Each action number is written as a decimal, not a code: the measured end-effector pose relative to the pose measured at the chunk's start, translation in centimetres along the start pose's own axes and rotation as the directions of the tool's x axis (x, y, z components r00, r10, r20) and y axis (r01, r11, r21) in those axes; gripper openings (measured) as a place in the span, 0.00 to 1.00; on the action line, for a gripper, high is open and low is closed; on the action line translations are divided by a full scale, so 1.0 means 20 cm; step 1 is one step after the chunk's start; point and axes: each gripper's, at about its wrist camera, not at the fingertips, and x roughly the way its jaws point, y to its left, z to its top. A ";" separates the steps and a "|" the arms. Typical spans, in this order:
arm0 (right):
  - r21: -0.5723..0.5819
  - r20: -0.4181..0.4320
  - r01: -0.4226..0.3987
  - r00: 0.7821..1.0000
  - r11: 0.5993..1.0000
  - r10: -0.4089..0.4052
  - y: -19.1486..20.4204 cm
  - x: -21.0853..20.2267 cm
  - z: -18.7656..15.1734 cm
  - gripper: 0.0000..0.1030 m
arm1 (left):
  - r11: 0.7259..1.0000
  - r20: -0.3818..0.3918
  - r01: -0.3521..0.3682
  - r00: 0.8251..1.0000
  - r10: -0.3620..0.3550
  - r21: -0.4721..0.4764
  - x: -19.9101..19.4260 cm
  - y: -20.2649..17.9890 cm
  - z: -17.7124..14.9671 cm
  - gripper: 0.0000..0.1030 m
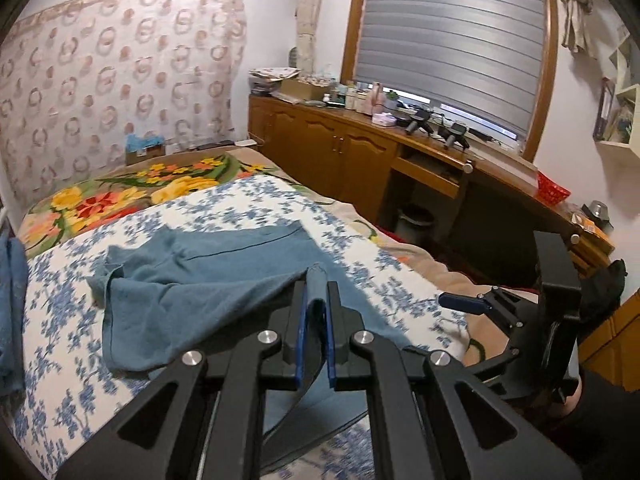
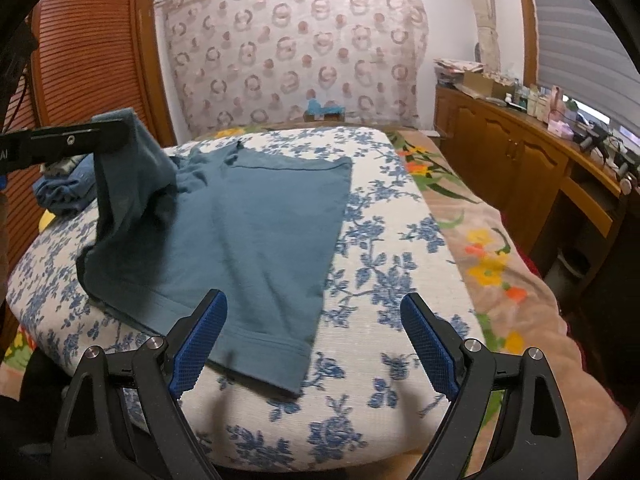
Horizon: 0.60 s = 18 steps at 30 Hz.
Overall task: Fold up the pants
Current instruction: 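Lift the held leg hem with the left tool and fold it over the other leg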
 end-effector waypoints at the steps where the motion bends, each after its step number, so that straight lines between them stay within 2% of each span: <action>1: 0.004 0.002 0.002 1.000 1.000 -0.002 -0.01 -0.01 -0.01 0.88 | 1.000 -0.003 0.012 1.000 -0.012 -0.003 0.00 -0.01 0.01 0.04; 3: 0.013 0.005 0.004 1.000 1.000 -0.004 -0.03 -0.02 -0.01 0.88 | 0.999 -0.010 0.027 1.000 -0.028 -0.018 0.01 -0.03 0.02 0.04; 7: 0.029 0.008 0.005 1.000 1.000 -0.006 -0.06 -0.04 -0.01 0.88 | 1.000 -0.029 0.008 1.000 -0.008 -0.008 0.01 -0.04 0.00 0.08; 9: 0.033 0.008 0.007 1.000 0.999 -0.007 -0.07 -0.04 -0.01 0.88 | 1.000 -0.033 0.000 0.999 0.000 -0.009 0.00 -0.04 -0.01 0.15; 11: 0.034 0.009 0.008 1.000 0.999 -0.009 -0.06 -0.05 -0.01 0.88 | 1.000 -0.022 -0.023 0.999 0.023 -0.006 -0.03 -0.02 -0.03 0.32; 12: 0.034 0.010 0.008 1.000 0.999 -0.008 -0.06 -0.05 -0.01 0.88 | 1.000 -0.017 -0.027 0.999 0.027 -0.008 -0.04 -0.01 -0.03 0.36; 15: 0.030 0.009 0.007 1.000 1.000 -0.007 -0.06 -0.05 -0.01 0.88 | 0.999 -0.031 -0.026 0.999 0.026 -0.022 -0.06 0.05 -0.07 0.41; 18: 0.033 0.004 -0.001 1.000 0.999 0.001 -0.04 -0.03 0.00 0.86 | 0.997 -0.056 -0.062 0.997 0.060 -0.042 -0.07 0.11 -0.15 0.43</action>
